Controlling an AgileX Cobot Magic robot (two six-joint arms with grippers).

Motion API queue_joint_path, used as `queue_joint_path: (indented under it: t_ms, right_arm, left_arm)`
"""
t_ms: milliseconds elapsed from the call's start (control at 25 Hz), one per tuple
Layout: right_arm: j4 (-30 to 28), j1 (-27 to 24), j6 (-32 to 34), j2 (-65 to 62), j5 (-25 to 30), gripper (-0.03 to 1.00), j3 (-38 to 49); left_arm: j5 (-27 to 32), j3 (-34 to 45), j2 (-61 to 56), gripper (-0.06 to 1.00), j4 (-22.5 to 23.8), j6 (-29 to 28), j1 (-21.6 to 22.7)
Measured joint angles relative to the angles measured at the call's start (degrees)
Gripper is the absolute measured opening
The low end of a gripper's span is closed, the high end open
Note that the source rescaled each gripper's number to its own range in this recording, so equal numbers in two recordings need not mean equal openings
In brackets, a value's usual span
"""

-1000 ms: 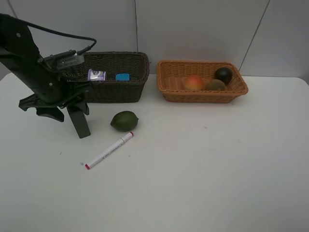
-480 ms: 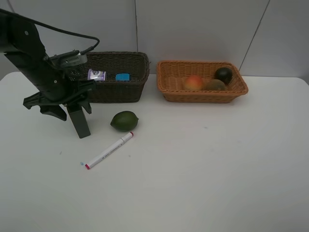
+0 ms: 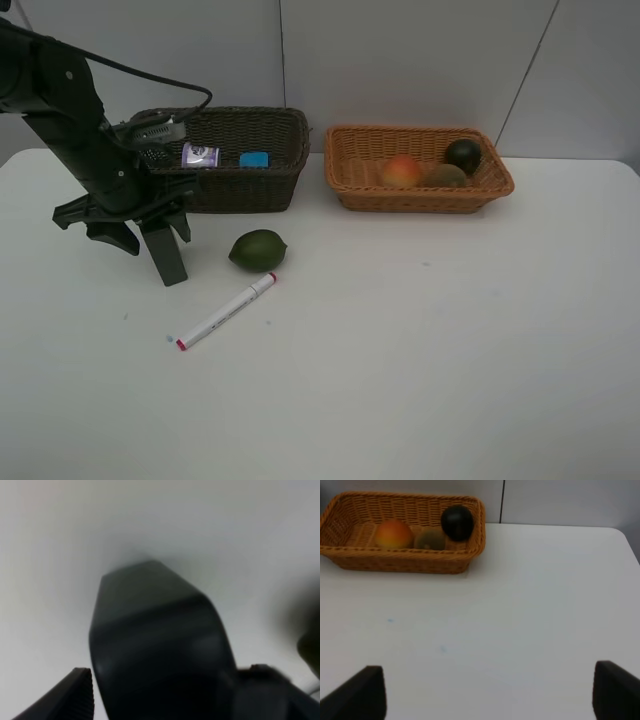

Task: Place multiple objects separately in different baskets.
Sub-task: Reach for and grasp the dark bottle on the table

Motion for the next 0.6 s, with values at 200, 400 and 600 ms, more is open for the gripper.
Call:
queue_joint_path:
  t_ms: [200, 400, 600]
  right_arm:
    - [0.0, 0.0, 0.0, 0.0, 0.0, 1.0, 0.0]
    - [0.0, 0.0, 0.0, 0.0, 0.0, 1.0, 0.0]
    - [0.3, 0.0, 0.0, 0.0, 0.0, 1.0, 0.0]
  left_arm:
    - [0.1, -0.3, 1.3, 0.82, 0.5, 0.0, 0.0]
    - [-0.3, -0.7, 1.7, 0.71, 0.5, 0.0, 0.0]
    - [-0.2, -0.7, 1.7, 0.71, 0.5, 0.0, 0.0]
